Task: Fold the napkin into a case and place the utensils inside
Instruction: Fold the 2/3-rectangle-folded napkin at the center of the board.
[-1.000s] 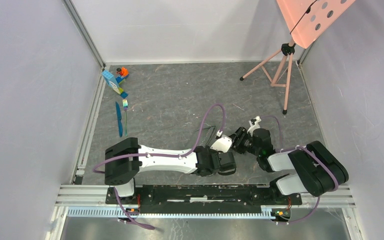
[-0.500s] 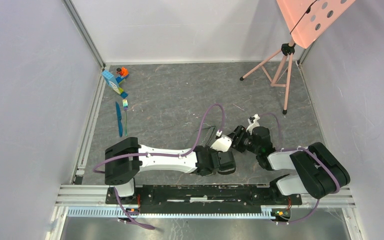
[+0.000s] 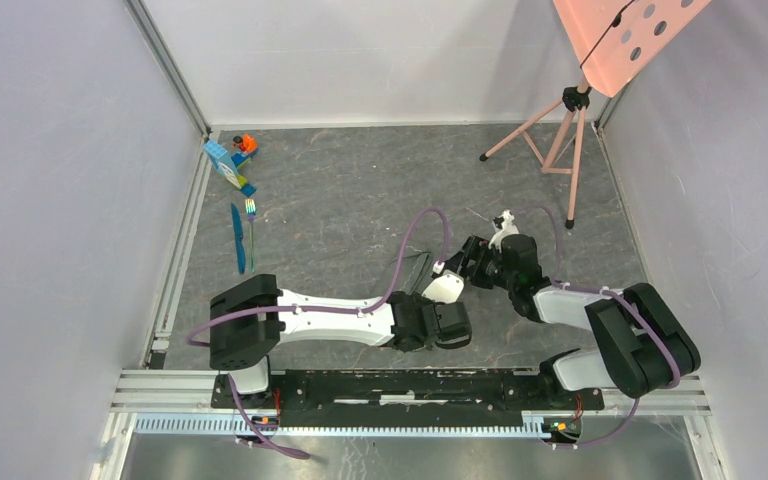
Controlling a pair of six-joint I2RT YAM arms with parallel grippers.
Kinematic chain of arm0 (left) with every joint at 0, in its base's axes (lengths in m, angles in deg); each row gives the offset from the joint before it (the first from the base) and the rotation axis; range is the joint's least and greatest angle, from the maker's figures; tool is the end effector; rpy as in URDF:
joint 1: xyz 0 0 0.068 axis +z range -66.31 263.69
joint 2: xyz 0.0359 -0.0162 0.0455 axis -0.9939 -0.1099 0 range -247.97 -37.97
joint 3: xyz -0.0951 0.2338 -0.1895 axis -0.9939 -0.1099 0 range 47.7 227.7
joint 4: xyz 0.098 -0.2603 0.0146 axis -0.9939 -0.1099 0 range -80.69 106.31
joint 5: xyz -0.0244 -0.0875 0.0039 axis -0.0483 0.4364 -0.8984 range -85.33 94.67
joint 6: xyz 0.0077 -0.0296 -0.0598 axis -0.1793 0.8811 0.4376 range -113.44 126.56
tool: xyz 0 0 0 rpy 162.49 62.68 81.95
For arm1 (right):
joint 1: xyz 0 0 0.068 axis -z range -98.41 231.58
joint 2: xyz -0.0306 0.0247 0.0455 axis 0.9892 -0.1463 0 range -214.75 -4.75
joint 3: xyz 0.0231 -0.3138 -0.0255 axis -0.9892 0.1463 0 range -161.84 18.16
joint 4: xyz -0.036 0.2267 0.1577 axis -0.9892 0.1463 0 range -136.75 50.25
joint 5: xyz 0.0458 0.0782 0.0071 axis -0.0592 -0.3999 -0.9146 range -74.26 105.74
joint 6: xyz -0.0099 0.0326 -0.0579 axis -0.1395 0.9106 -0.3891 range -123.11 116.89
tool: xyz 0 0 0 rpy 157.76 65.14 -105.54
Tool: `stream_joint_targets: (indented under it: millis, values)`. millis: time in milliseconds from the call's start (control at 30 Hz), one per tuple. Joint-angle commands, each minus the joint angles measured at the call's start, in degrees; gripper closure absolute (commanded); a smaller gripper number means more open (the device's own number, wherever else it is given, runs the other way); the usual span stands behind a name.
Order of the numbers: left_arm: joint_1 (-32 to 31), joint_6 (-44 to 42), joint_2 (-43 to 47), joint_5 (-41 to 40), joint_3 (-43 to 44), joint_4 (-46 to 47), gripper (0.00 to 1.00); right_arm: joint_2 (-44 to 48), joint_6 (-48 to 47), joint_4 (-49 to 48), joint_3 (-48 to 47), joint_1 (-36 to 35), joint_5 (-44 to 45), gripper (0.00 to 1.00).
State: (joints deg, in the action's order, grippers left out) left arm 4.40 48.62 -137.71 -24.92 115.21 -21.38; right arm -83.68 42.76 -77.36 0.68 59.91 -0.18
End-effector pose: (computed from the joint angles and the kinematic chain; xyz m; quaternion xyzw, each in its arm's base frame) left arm 0.0945 -0.3569 0.2142 0.2617 0.9165 -0.0238 0.3017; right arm 0.2241 0.1050 0.1490 0.1136 0.8565 0.3719 0.3394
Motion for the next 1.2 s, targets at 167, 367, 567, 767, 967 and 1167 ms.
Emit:
stream_joint_targets:
  millis: [167, 367, 567, 767, 967, 1167]
  values:
    - [0.2, -1.8, -0.5, 0.6, -0.2, 2.5, 0.97, -0.9, -16.4, 14.3, -6.8, 0.5, 2.8, 0.18]
    - [0.2, -1.7, -0.4, 0.8, -0.4, 2.5, 0.97, -2.9, -22.4, 18.8, -10.3, 0.5, 2.2, 0.19]
    - [0.2, -1.3, 0.2, 0.9, -0.6, 3.2, 0.98, 1.1, -18.0, 17.5, -8.0, 0.6, -2.7, 0.19]
    - [0.3, -1.4, 0.6, 0.9, -0.7, 3.2, 0.98, 7.9, -4.3, 8.3, 1.8, 0.8, -5.4, 0.09]
    - [0.4, -1.5, 1.4, 0.8, -0.9, 3.2, 0.98, 7.8, 6.8, -5.2, 9.8, 0.1, -10.6, 0.1]
    - [0.5, -1.6, 1.9, 0.7, -1.1, 3.0, 0.98, 6.7, 11.0, -10.9, 12.5, -0.3, -10.1, 0.13]
